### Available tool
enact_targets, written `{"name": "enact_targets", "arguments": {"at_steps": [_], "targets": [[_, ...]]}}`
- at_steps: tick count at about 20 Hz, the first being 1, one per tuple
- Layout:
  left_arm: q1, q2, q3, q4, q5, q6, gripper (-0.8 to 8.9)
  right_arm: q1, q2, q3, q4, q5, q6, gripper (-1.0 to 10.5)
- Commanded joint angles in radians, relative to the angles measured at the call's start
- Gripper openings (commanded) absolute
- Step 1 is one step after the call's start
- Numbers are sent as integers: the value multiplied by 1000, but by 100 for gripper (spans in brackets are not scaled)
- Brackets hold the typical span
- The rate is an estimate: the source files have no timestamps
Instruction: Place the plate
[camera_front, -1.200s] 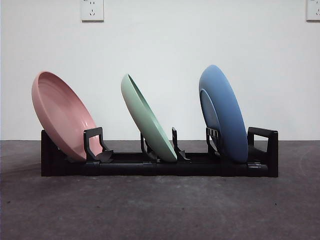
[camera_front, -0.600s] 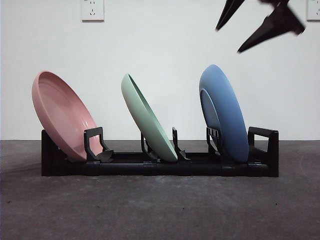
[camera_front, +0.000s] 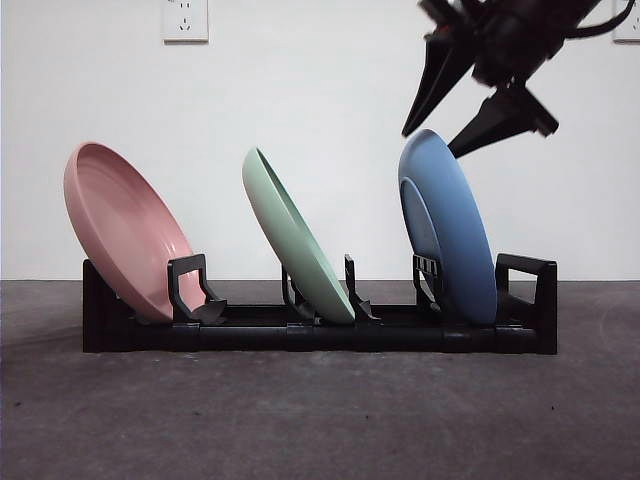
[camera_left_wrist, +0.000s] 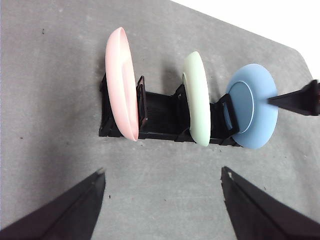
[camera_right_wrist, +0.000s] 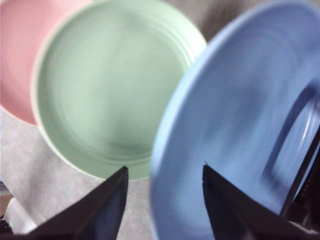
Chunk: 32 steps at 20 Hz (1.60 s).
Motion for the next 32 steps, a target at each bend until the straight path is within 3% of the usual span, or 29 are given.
{"name": "enact_targets", "arguments": {"at_steps": [1,3,9,17,20,24,28,32], "targets": [[-2,2,21,10,6,11,371,13,20,24,11,2,-13,138],[-2,2,21,9,6,11,371,17,20,24,13,0,-13,7],[-2,2,21,9,6,11,371,16,-5,35,-32,-23,-10,8],[-2,2,21,9,6,10,371,16,-181,135,-172,-209,-13,8],[-2,2,21,9,6,11,371,35,-268,134,-241,-277,-85,8],[-2,2,21,9,6,11,371,101,-429,43,-251,-275,-125,8],[-2,2,21,9,6,11,371,143,-639,-216,-199,-253,-125,8],[-2,2,21,10,6,11,371,288,-815,-399,-196,-64,-210,8]]}}
